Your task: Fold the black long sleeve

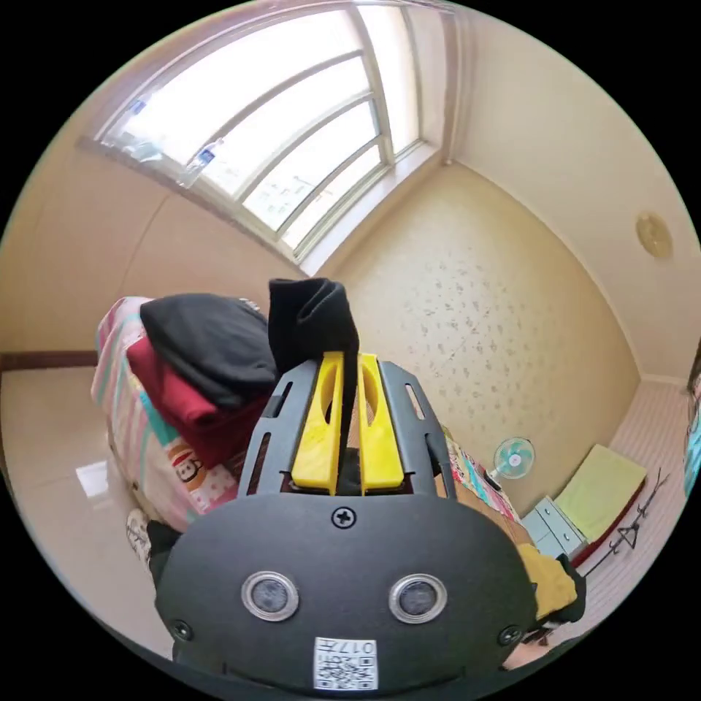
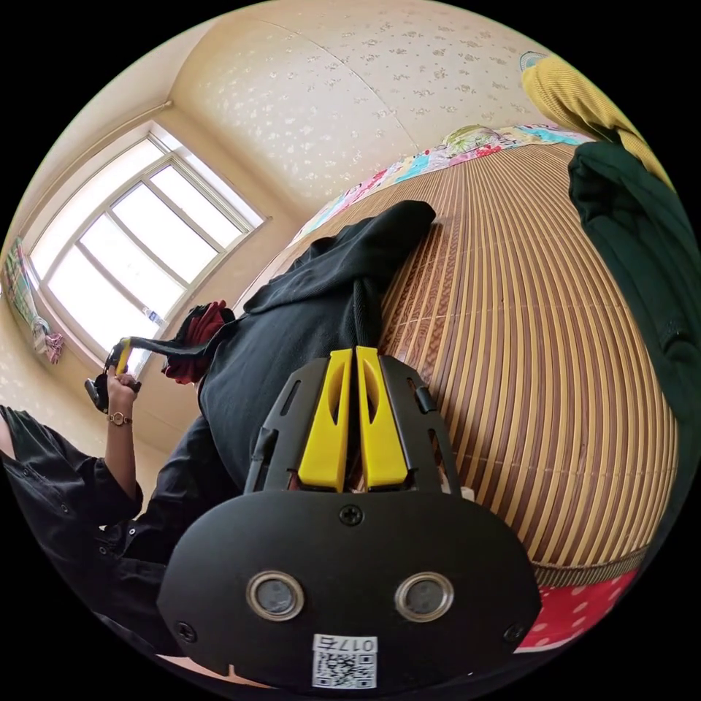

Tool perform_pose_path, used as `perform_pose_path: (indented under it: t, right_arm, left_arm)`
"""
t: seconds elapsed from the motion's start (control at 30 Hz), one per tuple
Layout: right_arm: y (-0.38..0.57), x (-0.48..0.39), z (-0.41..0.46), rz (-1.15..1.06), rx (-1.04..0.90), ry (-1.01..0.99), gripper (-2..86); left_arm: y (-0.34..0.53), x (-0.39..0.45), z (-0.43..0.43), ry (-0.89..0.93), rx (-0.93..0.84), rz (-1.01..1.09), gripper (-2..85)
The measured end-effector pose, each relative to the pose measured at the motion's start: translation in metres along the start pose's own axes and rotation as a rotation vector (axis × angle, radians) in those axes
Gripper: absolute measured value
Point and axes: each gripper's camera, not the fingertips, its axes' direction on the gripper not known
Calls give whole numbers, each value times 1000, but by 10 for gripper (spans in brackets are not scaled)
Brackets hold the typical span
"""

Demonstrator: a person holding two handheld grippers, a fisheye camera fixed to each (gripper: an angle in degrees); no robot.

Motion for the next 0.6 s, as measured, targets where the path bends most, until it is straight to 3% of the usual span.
perform_pose_path:
  t: [0.13,0.23,0.3,0.4,0.6]
  right_arm:
    - [0,11,-12,4,6,-16,13]
    - [0,21,-21,12,9,-41,13]
    - [0,29,-26,22,10,-66,13]
    - [0,36,-30,27,9,-77,13]
    - [1,45,-32,33,11,-92,13]
  left_arm:
    - [49,119,102,241,-125,178,40]
    - [140,215,207,430,-379,274,41]
    - [247,276,271,544,-596,334,52]
    - [382,317,303,510,-881,474,65]
    - [480,250,226,366,-963,419,65]
